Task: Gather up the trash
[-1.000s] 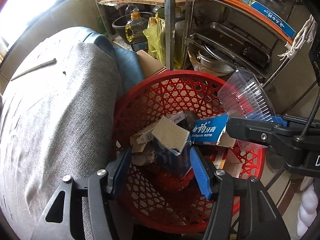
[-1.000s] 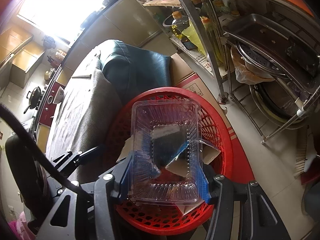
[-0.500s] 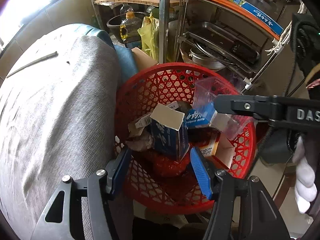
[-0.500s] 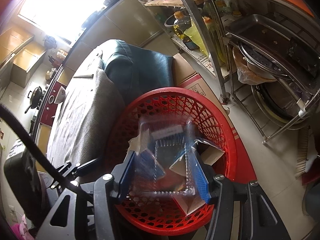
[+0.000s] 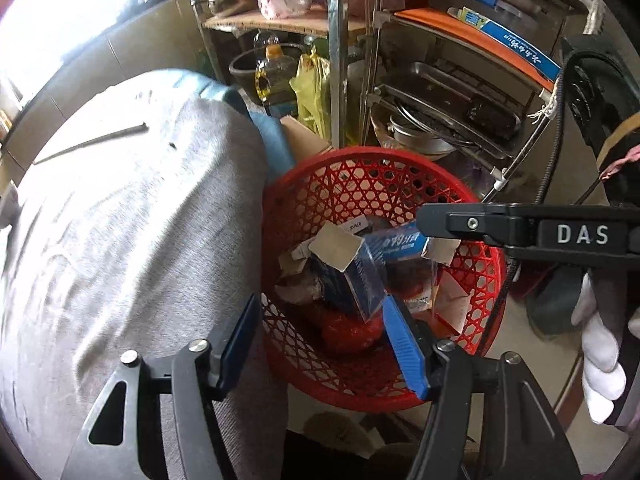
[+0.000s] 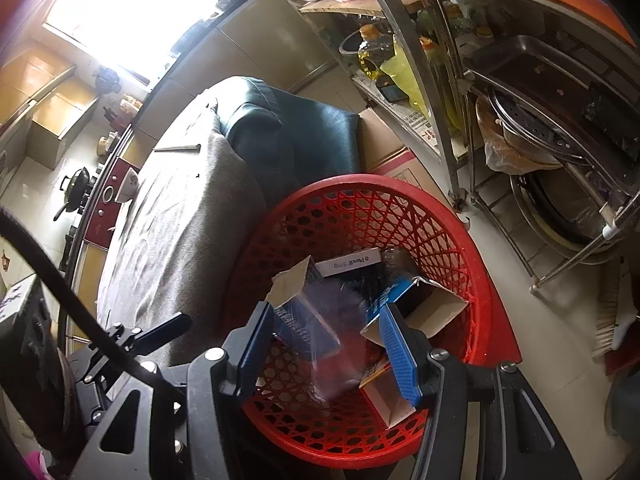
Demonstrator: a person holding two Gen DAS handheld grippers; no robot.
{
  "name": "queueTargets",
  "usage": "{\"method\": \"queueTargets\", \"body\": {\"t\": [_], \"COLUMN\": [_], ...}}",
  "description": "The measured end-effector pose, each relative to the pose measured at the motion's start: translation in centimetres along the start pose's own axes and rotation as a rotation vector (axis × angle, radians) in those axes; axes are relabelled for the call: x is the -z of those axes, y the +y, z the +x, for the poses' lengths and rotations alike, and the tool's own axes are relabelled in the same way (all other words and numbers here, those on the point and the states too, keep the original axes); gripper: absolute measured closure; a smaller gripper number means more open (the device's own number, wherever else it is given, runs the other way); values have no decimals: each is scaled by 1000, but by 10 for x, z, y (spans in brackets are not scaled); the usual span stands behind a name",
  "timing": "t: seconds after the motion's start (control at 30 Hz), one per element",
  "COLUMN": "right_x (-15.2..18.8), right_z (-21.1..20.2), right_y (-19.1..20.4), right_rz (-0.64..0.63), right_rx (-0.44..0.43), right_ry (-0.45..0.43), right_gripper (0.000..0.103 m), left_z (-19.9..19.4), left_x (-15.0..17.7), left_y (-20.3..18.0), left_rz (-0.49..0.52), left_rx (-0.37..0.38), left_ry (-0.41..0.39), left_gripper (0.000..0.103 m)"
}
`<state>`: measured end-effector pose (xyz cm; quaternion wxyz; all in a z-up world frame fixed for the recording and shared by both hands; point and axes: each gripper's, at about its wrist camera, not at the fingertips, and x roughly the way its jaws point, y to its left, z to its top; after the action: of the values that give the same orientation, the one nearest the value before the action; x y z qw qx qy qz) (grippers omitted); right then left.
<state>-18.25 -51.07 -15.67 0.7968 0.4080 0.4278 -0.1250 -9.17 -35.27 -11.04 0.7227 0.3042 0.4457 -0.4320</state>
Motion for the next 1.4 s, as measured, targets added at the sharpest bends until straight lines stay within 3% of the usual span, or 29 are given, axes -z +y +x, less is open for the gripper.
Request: {"method": "queueTargets", "body": {"t": [0.73, 1.03, 1.4], "right_x": [15, 23, 40], "right_z": [-19, -24, -20], "right_y": [42, 80, 161], "right_rz": [-79, -167, -378], "right_rx": [2, -5, -48], "right_ry": [-43, -61, -73], "right_gripper": [44, 44, 44], "left_z": [-63, -96, -135], "left_x": [21, 39, 79], "left_y": [17, 49, 104], "left_rz": [-35, -136, -323], "left_rx": [-139, -179, -305], "left_ry": [-107, -161, -196], "left_gripper": [30, 30, 29]}}
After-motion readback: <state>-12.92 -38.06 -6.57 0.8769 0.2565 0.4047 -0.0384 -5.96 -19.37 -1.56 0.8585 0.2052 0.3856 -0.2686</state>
